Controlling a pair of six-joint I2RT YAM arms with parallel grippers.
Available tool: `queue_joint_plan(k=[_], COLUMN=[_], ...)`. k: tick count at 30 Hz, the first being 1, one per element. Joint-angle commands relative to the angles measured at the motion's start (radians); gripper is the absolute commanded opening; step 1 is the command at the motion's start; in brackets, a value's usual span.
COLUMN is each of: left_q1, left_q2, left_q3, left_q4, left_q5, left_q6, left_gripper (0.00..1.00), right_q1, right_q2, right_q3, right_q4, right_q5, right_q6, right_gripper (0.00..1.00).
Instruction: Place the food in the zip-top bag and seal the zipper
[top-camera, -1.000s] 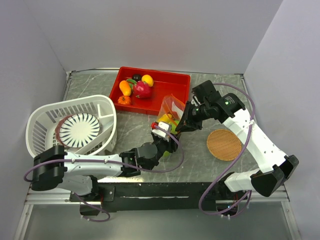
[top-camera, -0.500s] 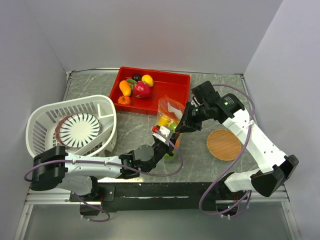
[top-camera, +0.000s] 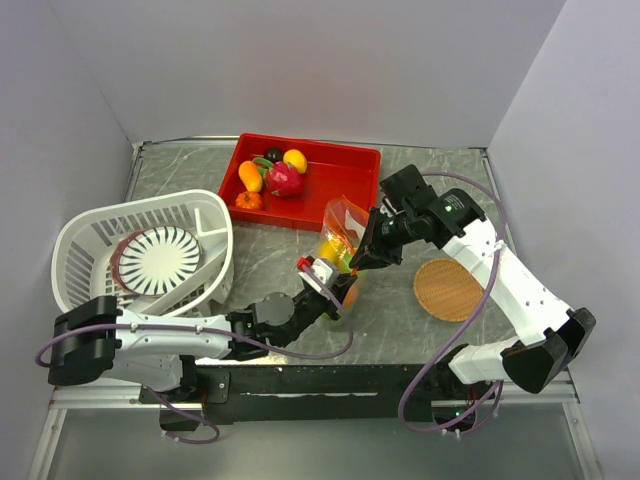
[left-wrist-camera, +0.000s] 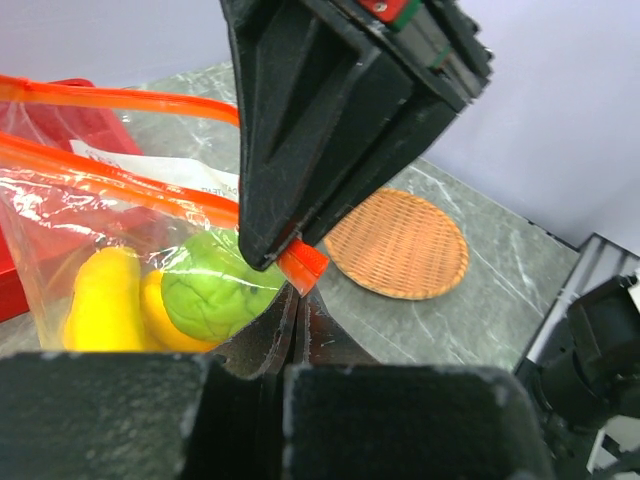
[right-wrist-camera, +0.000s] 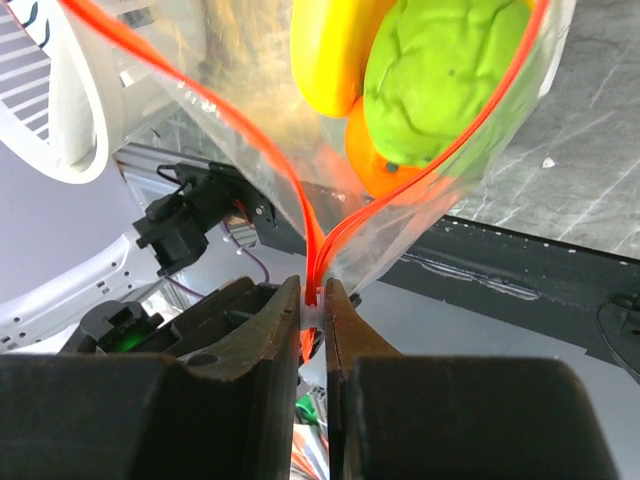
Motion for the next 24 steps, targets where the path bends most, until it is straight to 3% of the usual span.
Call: queue_joint_plan(k=[1,16,24], left_q1=[-0.023,-0.025,-0.028], left_q2=[-0.061,-0.137,-0.198], left_q3=[-0.003,-0.029,-0.032], left_q4=[0.049,0.0,-0.083], left_q5=[0.137,0.191,0.22], left_q6=[-0.017,-0.034,-0.06], left_gripper=[0.01,0.01,0.01], right_q1=[-0.021,-0.097,-0.137], right_q2=[0.022,0.054,0.041], right_q3=[0.023,0.075,0.064], right_q4=[0.088,0.105,0.222], right_q5=[0.123,0.187,0.25], right_q6=[0.0,-0.053,-0.059], right_gripper=[0.0,0.0,0.0])
